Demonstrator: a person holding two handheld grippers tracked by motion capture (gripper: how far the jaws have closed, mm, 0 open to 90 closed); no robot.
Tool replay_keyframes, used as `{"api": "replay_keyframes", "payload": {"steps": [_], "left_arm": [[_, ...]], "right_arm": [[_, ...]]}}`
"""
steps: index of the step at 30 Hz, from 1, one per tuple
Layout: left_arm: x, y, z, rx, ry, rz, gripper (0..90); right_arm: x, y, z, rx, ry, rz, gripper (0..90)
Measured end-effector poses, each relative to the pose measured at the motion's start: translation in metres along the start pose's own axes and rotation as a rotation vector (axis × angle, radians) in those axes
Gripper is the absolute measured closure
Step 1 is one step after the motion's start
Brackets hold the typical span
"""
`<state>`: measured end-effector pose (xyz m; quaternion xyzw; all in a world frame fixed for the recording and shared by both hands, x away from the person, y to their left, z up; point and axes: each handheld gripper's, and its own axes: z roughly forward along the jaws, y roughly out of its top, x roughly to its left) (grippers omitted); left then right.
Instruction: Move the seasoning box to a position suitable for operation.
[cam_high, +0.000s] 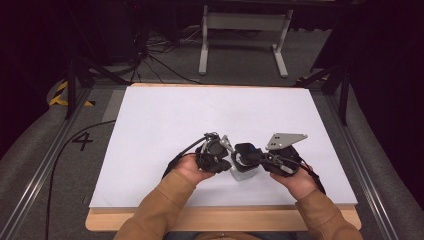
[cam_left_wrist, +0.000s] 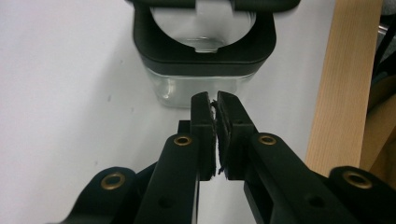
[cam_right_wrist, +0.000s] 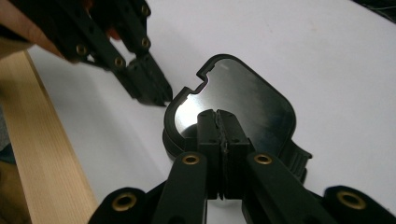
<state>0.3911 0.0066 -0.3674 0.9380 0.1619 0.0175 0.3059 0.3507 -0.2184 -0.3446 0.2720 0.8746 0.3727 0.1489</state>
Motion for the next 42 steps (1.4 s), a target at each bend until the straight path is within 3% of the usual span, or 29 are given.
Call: {"api": "replay_keyframes", "payload": {"steps": [3,9,13,16,18,22,24,28,33,36,42], "left_arm": [[0.002,-0.001,-0.005,-0.009,0.006,-0.006,85.6],[0.003,-0.002,-0.009,-0.013,0.01,-0.01,85.0],[0.005,-0.005,-0.015,-0.041,0.027,-0.015,83.5],[0.01,-0.008,-0.022,-0.049,0.035,-0.029,83.2],[0.013,-0.011,-0.028,-0.057,0.041,-0.05,83.0],[0.02,-0.018,-0.041,-0.098,0.066,-0.081,81.8],[0.026,-0.022,-0.049,-0.136,0.084,-0.101,81.0],[0.036,-0.034,-0.067,-0.23,0.097,-0.184,80.3],[0.044,-0.048,-0.089,-0.353,0.154,-0.247,80.2],[0.05,-0.056,-0.099,-0.389,0.177,-0.285,79.7],[0.058,-0.07,-0.11,-0.451,0.191,-0.342,79.3]], "right_arm": [[0.002,-0.003,0.01,0.036,0.006,-0.012,89.3],[0.001,-0.002,0.005,0.024,-0.002,-0.011,89.3],[-0.015,-0.007,-0.013,0.0,-0.024,0.018,89.3],[-0.036,-0.018,-0.024,0.02,-0.032,0.07,89.3],[-0.044,-0.026,-0.026,0.017,-0.01,0.092,89.4],[-0.054,-0.035,-0.023,0.025,-0.01,0.115,89.4],[-0.056,-0.039,-0.021,0.01,0.007,0.107,89.4],[-0.059,-0.049,-0.012,-0.02,0.038,0.103,89.4],[-0.063,-0.056,-0.003,-0.019,0.012,0.098,89.4],[-0.066,-0.059,-0.005,-0.051,0.035,0.108,89.4],[-0.062,-0.061,0.002,-0.024,0.087,0.095,89.3]]}}
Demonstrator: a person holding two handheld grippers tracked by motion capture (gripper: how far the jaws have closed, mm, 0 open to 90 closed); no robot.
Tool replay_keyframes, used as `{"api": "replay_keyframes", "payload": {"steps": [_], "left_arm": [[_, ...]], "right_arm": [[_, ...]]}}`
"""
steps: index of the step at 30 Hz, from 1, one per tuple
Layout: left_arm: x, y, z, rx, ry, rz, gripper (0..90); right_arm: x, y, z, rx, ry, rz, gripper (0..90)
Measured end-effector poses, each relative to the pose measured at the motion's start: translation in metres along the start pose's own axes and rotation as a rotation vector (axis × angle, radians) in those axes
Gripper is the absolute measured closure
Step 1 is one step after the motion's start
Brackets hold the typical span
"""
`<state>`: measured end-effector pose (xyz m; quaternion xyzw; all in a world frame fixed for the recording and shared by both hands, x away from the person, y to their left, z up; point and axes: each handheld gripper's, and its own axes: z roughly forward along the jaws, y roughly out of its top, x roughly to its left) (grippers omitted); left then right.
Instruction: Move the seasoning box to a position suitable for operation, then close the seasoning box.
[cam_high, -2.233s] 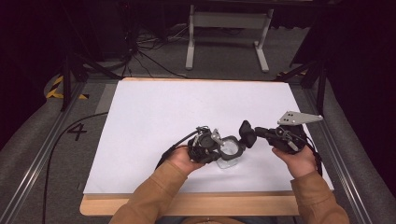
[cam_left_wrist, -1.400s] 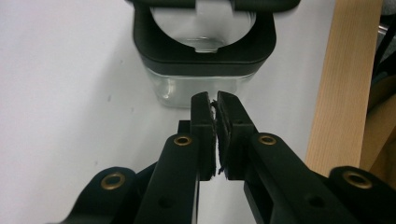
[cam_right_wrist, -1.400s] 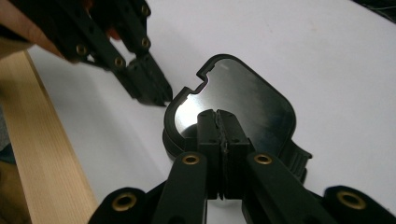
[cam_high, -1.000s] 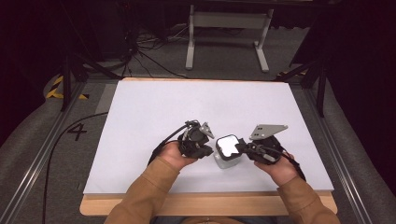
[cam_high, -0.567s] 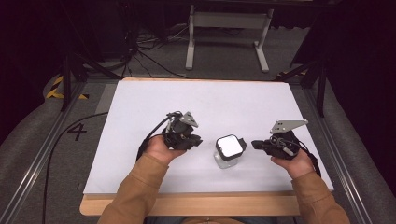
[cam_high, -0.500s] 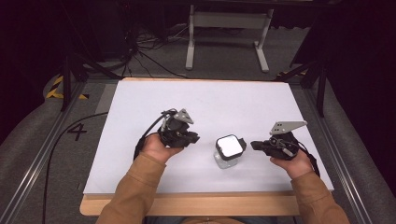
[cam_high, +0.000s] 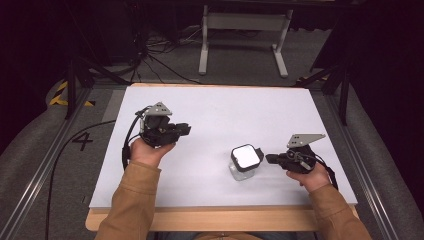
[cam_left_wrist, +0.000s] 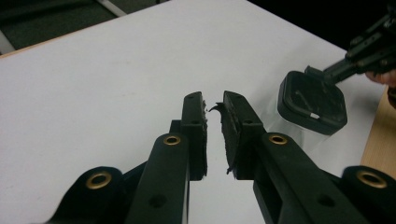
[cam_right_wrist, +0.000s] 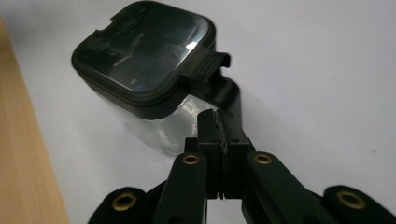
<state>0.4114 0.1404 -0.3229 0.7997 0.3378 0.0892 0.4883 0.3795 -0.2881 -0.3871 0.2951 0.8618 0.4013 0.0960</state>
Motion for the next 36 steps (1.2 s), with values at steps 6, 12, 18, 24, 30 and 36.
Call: {"api": "replay_keyframes", "payload": {"steps": [6,12,18,24,30,36], "left_arm": [[0.007,-0.002,-0.005,-0.013,0.028,-0.01,79.2],[0.01,-0.004,-0.01,-0.029,0.026,-0.035,78.8],[0.009,-0.008,-0.014,-0.021,0.042,-0.036,78.3],[0.009,-0.014,-0.021,-0.015,0.065,-0.044,78.3],[0.009,-0.019,-0.028,-0.018,0.081,-0.054,78.1],[0.008,-0.025,-0.034,-0.005,0.097,-0.063,78.1]], "right_arm": [[0.006,0.0,0.012,0.039,0.007,-0.025,89.4],[0.007,-0.001,0.019,0.052,0.018,-0.028,89.4],[0.004,-0.001,0.027,0.057,0.025,-0.027,89.4],[-0.005,-0.001,0.03,0.04,0.031,-0.008,89.6],[-0.01,0.004,0.033,0.044,-0.02,-0.02,89.5],[-0.018,0.009,0.038,0.023,-0.061,-0.008,89.5]]}}
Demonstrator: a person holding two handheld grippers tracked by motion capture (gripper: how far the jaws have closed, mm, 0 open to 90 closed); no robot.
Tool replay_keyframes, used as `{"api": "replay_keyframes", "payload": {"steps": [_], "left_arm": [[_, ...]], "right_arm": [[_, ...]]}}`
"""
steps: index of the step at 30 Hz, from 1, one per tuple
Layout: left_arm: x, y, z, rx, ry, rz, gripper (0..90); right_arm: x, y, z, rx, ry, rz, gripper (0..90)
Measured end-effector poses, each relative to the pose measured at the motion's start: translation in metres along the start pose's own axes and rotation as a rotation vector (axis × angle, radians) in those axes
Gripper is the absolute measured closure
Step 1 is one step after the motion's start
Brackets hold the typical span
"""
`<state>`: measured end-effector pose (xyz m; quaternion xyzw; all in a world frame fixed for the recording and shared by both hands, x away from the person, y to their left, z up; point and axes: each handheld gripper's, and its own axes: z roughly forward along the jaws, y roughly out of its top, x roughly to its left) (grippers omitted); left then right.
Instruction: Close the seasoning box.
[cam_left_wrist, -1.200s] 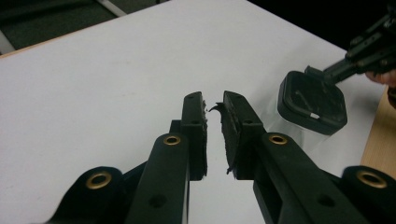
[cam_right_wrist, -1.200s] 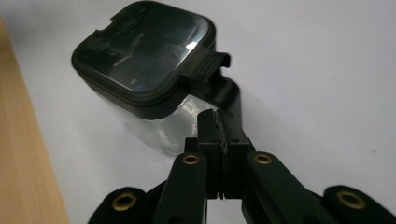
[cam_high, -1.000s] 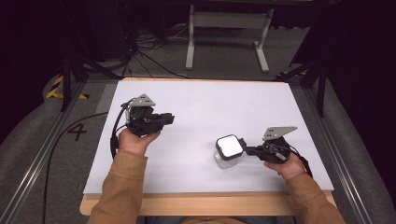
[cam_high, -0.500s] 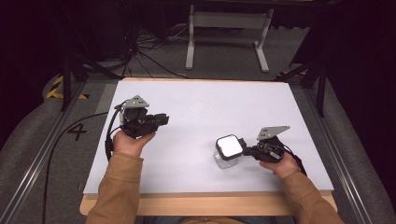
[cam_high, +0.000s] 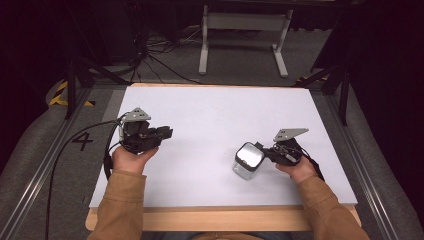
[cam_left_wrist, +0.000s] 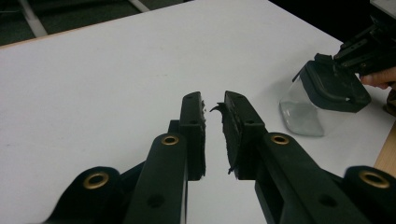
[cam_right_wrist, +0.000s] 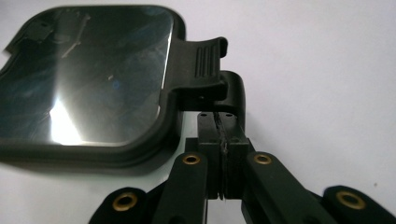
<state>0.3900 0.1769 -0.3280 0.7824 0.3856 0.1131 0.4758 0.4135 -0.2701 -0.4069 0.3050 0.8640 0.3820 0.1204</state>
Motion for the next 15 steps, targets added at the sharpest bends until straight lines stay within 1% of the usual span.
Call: {"api": "replay_keyframes", "payload": {"steps": [3,4,5,7,9,10,11,12,14,15], "left_arm": [[-0.001,-0.002,-0.002,0.011,0.001,-0.004,78.1],[-0.001,-0.003,-0.002,0.011,0.004,0.006,78.1],[-0.002,-0.003,-0.001,0.011,-0.001,-0.003,78.1],[-0.003,-0.003,0.001,0.014,0.001,0.003,78.2],[-0.005,-0.002,0.007,0.032,0.002,0.019,78.4],[-0.006,-0.002,0.01,0.051,-0.001,0.03,79.1],[-0.008,-0.001,0.014,0.062,-0.005,0.041,79.1],[-0.011,0.001,0.02,0.078,-0.009,0.06,79.5],[-0.015,0.004,0.031,0.11,-0.043,0.087,81.6],[-0.018,0.005,0.036,0.125,-0.056,0.102,83.0]], "right_arm": [[-0.004,0.0,0.004,-0.019,-0.007,-0.021,89.8],[-0.005,0.0,0.004,-0.021,-0.006,-0.025,89.8],[-0.006,0.0,0.005,-0.024,-0.003,-0.024,89.8],[-0.006,0.0,0.004,-0.024,0.004,-0.022,89.8],[-0.006,-0.001,0.002,-0.02,0.004,-0.013,89.6],[-0.007,-0.003,-0.005,-0.019,-0.01,-0.006,89.6],[-0.007,-0.003,-0.005,-0.019,-0.01,-0.006,89.6],[-0.007,-0.003,-0.009,-0.021,-0.026,-0.005,89.6],[-0.008,-0.007,-0.02,-0.016,-0.062,0.007,89.5],[-0.008,-0.009,-0.024,-0.018,-0.072,0.008,89.5]]}}
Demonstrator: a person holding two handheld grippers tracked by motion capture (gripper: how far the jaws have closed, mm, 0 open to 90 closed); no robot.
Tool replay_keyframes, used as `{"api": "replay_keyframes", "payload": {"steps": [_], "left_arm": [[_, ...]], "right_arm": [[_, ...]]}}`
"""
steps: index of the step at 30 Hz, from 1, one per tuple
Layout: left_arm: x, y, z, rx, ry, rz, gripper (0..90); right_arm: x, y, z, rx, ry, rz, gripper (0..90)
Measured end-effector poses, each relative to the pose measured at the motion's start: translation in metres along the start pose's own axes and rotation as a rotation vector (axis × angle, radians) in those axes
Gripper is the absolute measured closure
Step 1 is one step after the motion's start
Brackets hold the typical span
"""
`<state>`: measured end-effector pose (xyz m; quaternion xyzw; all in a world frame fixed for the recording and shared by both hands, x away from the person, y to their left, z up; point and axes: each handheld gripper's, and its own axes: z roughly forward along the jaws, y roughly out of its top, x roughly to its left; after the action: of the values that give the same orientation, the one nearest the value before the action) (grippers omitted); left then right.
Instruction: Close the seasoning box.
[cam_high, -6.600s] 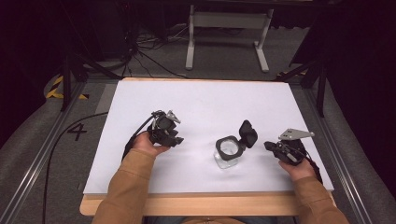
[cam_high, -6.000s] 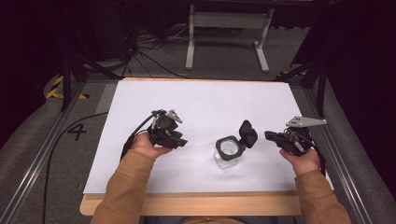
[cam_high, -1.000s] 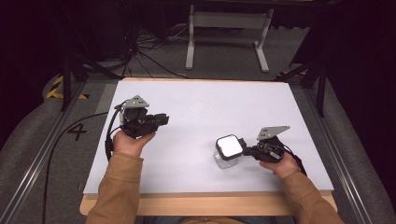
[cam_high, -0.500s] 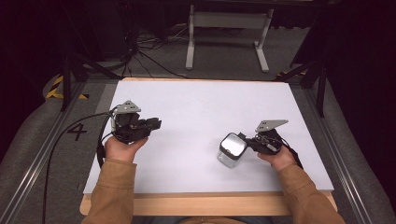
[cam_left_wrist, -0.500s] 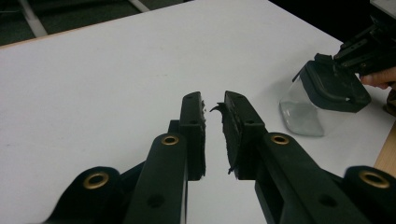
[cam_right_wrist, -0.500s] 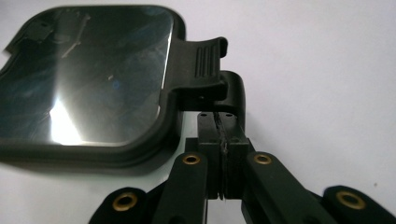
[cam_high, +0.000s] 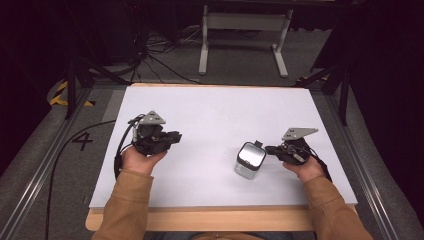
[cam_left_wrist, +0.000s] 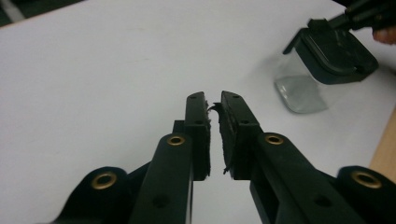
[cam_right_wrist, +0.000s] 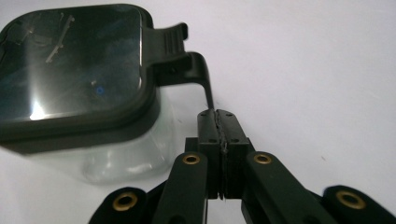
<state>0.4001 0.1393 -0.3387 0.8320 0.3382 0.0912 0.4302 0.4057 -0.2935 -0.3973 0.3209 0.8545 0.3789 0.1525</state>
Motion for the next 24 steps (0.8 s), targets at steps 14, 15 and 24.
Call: {"api": "replay_keyframes", "payload": {"steps": [14,15,24], "left_arm": [[-0.034,0.022,0.075,0.202,-0.149,0.173,89.8],[-0.034,0.022,0.075,0.202,-0.149,0.173,89.7],[-0.035,0.023,0.078,0.202,-0.154,0.178,89.6]], "right_arm": [[0.023,-0.017,-0.023,0.044,-0.019,-0.001,89.5],[0.023,-0.017,-0.023,0.044,-0.019,-0.001,89.5],[0.038,-0.019,-0.004,0.082,-0.004,-0.008,89.7]]}}
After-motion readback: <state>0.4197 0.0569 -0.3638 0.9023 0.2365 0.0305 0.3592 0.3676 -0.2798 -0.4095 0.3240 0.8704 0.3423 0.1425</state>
